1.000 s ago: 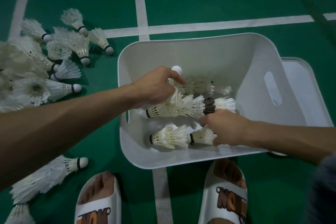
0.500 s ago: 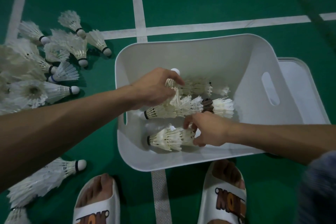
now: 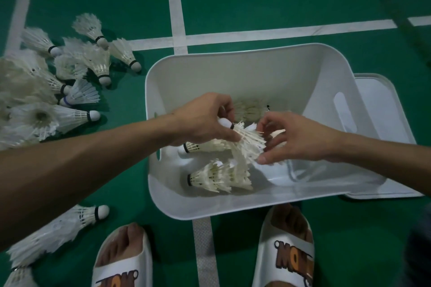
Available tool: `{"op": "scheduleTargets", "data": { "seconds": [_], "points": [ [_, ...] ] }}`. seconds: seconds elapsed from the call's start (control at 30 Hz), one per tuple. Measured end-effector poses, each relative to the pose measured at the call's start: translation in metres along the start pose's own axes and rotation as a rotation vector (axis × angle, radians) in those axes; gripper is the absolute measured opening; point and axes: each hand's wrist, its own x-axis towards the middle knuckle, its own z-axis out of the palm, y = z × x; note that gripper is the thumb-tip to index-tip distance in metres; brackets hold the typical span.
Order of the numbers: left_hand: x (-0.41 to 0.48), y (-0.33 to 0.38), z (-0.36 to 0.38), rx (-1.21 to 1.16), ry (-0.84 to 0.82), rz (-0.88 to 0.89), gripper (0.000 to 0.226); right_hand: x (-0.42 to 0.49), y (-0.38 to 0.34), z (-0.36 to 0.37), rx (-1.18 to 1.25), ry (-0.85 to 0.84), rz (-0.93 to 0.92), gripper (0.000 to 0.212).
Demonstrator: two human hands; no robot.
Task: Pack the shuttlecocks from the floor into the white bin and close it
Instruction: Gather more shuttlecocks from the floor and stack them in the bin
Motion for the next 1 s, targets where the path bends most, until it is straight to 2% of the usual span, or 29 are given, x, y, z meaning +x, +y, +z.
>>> {"op": "scheduleTargets", "data": {
  "seconds": [0.07,0.17,0.27,0.43,0.53,0.67,0.83,1.0],
  "points": [
    [-0.001,0.002,0.007,-0.001,-0.022,0.014,0.03,-0.001,0.003,0.0,-0.047,0.021,-0.06,0.054],
    [-0.004,0.005,0.022,-0.055,-0.089,0.019,0.031,-0.001,0.009,0.002,-0.275,0.048,-0.113,0.057],
    [-0.005,0.004,0.03,-0.061,-0.18,0.009,0.034,-0.006,0.01,-0.002,-0.396,0.009,-0.112,0.055],
    [-0.001,0.002,0.034,0.358,-0.461,0.045,0.056,-0.016,0.011,-0.016,-0.82,-0.027,-0.061,0.051],
    [-0.002,0.001,0.038,0.504,-0.607,0.065,0.069,-0.018,0.017,-0.011,-0.953,-0.063,0.001,0.048],
    [-0.001,-0.002,0.043,0.624,-0.666,0.066,0.073,-0.015,0.021,0.007,-0.955,-0.058,-0.021,0.048],
    [0.003,-0.004,0.041,0.605,-0.675,0.041,0.07,0.005,0.023,0.019,-0.771,-0.087,-0.015,0.058],
    [0.005,-0.003,0.038,0.586,-0.726,-0.008,0.073,0.012,0.021,0.022,-0.715,-0.19,0.015,0.072]
  ]
}}
